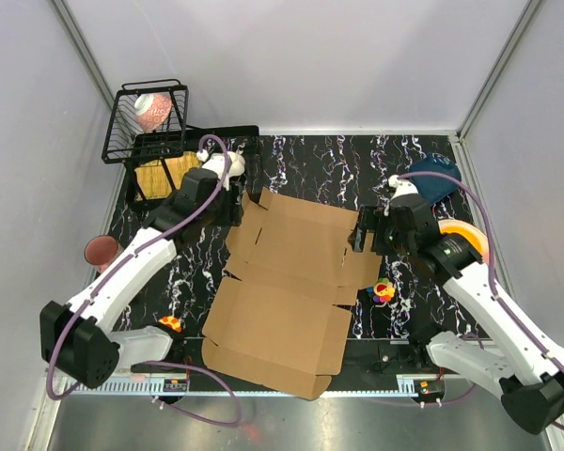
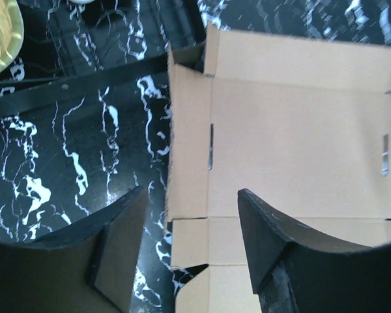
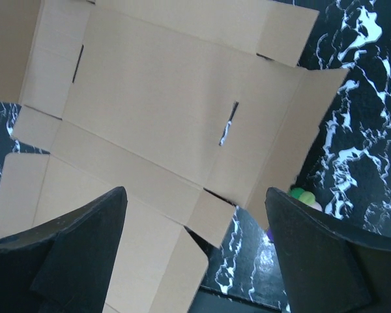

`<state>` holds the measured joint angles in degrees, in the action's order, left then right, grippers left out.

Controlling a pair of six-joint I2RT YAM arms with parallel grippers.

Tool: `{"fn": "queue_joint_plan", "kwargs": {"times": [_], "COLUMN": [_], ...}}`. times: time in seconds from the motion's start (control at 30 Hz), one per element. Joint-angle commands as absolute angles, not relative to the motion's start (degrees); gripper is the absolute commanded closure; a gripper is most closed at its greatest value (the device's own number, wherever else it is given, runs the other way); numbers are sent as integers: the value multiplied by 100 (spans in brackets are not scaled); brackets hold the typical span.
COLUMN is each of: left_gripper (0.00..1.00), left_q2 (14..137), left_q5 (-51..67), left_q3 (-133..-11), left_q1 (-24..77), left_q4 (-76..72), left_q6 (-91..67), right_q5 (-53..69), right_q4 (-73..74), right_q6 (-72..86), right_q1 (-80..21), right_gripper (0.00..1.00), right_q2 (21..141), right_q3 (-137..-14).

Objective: Fold the paper box

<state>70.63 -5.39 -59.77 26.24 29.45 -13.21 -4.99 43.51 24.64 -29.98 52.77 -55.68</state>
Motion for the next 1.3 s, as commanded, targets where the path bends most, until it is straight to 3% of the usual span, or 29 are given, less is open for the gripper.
{"fn": "queue_joint_plan", "kwargs": {"times": [0.0, 0.17, 0.33, 0.4, 0.57, 0.87, 1.27], "left_gripper": [41, 46, 25, 22, 24, 30, 32], "left_q2": [6548, 6626, 7135, 7671, 9085, 10107, 10687], "left_q5": [-151, 63, -562, -782, -1107, -1353, -1925], "left_q3": [-5742, -5133, -5334, -5904, -7144, -7084, -7611], "left_q1": [2698, 3040, 3146, 3155, 3164, 3278, 3261], "left_q4": [1997, 1136, 511, 649, 1599, 1090, 905], "left_q6": [-2045, -2654, -2480, -2243, -2301, -2909, -2611], "right_q5": [-668, -248, 281, 290, 193, 281, 343], "right_q4": [3272, 2751, 2778, 2751, 2751, 2821, 2918], "right_q6": [2689, 2506, 2592, 2628, 2602, 2531, 2593], "right_q1": [-2980, -2988, -2988, -2988, -2988, -2988, -2980], "right_gripper": [9, 9, 11, 11, 11, 11, 11], "right_q2": [5607, 6255, 6767, 6794, 6636, 6469, 6073], "right_q3": [-5634, -5957, -6451, -6381, -6056, -5906, -5845]}}
